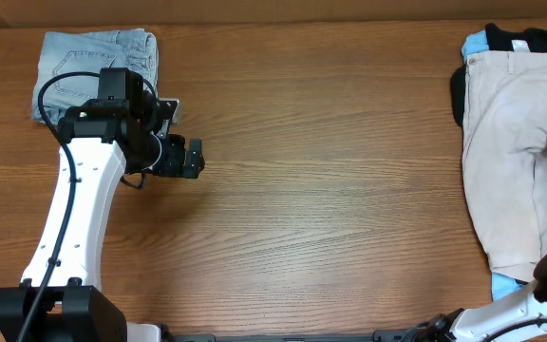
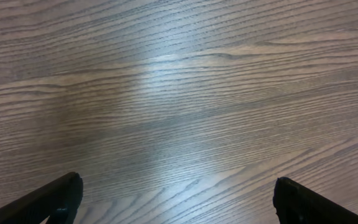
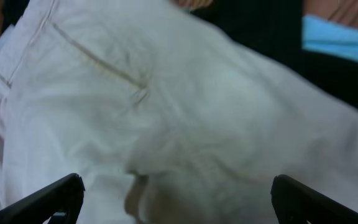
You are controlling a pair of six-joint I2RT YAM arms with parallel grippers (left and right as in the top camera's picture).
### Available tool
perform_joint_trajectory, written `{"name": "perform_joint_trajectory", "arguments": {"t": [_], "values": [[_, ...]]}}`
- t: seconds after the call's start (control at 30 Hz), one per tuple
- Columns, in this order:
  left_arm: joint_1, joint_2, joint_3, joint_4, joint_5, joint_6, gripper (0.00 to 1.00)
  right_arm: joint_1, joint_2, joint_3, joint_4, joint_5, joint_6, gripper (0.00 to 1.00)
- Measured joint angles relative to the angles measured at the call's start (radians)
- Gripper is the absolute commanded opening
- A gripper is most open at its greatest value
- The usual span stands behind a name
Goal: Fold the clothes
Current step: 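Grasp the beige khaki shorts with the right gripper and lift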
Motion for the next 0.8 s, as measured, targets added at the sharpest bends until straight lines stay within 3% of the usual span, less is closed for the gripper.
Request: {"name": "perform_joint_trajectory", "arguments": {"t": [0.07, 0.17, 0.37, 0.43, 0.53, 0.8], "values": [[0.000, 0.000, 0.000, 0.003, -0.001, 0.000, 1.00, -0.018, 0.004, 0.000, 0.000, 0.000, -0.003, 0.96], [0.000, 0.000, 0.000, 0.010, -0.004, 0.000, 1.00, -0.029, 0.026, 0.000, -0.005, -0.002, -0.009, 0.71], [0.000, 0.000, 0.000, 0.011, -0.004, 0.000, 1.00, -0.024, 0.065, -0.001, -0.014, -0.056, -0.006, 0.55], [0.000, 0.000, 0.000, 0.011, -0.004, 0.000, 1.00, -0.024, 0.065, -0.001, -0.011, -0.075, -0.005, 0.26], [0.000, 0.000, 0.000, 0.020, -0.004, 0.000, 1.00, -0.025, 0.065, -0.001, -0.020, -0.095, -0.005, 0.06], [0.000, 0.000, 0.000, 0.022, -0.004, 0.000, 1.00, -0.026, 0.047, 0.017, -0.086, -0.177, -0.003, 0.04]]}}
